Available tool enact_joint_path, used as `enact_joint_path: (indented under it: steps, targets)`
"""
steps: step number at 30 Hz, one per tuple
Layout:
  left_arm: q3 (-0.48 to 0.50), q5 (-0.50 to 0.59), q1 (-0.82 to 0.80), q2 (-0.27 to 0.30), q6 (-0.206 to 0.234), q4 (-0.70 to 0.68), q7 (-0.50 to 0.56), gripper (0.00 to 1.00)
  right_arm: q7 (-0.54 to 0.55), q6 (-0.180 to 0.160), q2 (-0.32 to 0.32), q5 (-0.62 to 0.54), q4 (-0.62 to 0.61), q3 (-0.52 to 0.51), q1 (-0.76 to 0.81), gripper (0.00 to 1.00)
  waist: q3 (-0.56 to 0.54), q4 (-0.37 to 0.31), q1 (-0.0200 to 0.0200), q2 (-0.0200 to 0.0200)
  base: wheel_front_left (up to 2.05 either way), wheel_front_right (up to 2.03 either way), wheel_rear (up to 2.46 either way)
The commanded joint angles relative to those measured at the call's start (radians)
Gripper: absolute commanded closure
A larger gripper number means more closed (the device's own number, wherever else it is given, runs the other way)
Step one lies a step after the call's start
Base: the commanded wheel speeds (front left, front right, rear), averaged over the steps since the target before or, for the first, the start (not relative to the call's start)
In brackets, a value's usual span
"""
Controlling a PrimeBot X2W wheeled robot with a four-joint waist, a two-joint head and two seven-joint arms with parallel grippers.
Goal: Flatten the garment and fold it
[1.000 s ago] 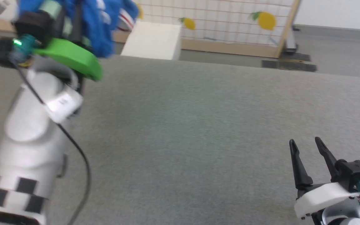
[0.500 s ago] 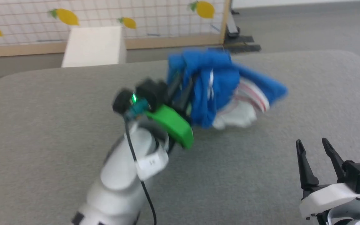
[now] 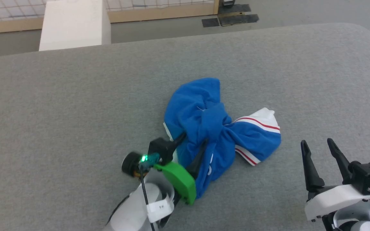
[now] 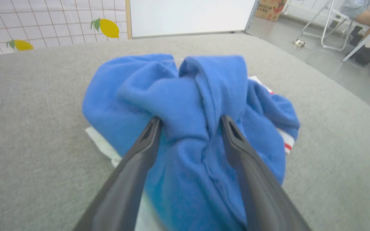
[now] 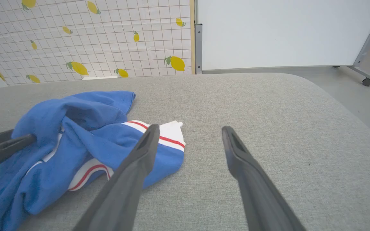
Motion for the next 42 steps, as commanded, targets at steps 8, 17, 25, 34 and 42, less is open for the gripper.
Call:
enact_joint_path:
  steps: [8,17,25,34,42]
  targets:
    - [0.072,0.058,0.037,-0.002,0.021,-0.294,-0.005,0.00,-0.001,-0.002,0.001,-0.002,0.000,-0.011,-0.005,0.00,-0.073,0.093,0.0000,0.0119,0.00,0.00,0.00]
    - [0.242,0.119,0.137,0.038,0.079,-0.387,-0.005,0.00,0.015,-0.002,0.001,-0.005,-0.017,-0.029,0.027,0.00,-0.121,0.140,0.0000,0.0119,0.00,0.00,0.00]
    - [0.381,0.111,0.284,0.124,0.119,-0.381,-0.005,0.00,0.020,-0.002,0.001,-0.002,-0.025,-0.015,0.052,0.00,-0.143,0.140,0.0000,0.0119,0.00,0.00,0.00]
    - [0.416,0.089,0.391,0.163,0.124,-0.381,-0.003,0.00,0.034,-0.002,0.001,-0.010,-0.034,-0.008,0.082,0.00,-0.162,0.133,0.0000,0.0119,0.00,0.00,0.00]
    - [0.411,0.081,0.404,0.166,0.130,-0.404,0.006,0.00,0.043,-0.002,0.001,-0.004,-0.043,-0.010,0.089,0.00,-0.154,0.139,0.0000,0.0119,0.00,0.00,0.00]
